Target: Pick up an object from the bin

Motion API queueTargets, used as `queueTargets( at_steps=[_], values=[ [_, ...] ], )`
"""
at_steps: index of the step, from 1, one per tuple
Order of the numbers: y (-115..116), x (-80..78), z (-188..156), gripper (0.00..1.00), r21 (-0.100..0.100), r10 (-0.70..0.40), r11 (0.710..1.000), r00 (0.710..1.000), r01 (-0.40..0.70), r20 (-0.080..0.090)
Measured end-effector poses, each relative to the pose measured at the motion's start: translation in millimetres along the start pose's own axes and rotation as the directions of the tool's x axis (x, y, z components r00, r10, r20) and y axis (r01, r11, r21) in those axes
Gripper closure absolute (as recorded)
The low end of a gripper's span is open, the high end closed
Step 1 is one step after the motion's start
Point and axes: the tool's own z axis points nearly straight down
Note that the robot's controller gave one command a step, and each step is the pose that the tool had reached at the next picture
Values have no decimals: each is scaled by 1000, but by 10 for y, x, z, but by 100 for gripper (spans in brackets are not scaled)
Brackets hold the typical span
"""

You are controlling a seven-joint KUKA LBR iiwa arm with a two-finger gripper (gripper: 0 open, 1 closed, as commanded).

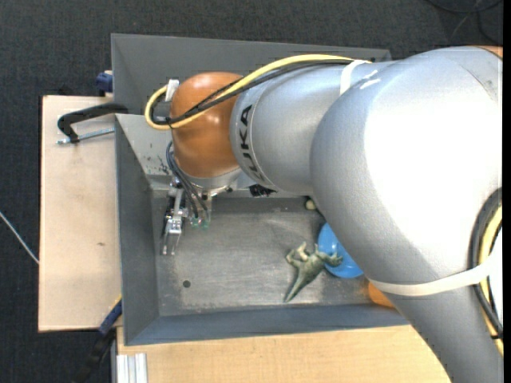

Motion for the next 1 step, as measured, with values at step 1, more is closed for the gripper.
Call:
queueTargets(
  at_steps=[1],
  values=[
    [0,-29,-50,100,-4,1,1000,1000,-1,8]
  ],
)
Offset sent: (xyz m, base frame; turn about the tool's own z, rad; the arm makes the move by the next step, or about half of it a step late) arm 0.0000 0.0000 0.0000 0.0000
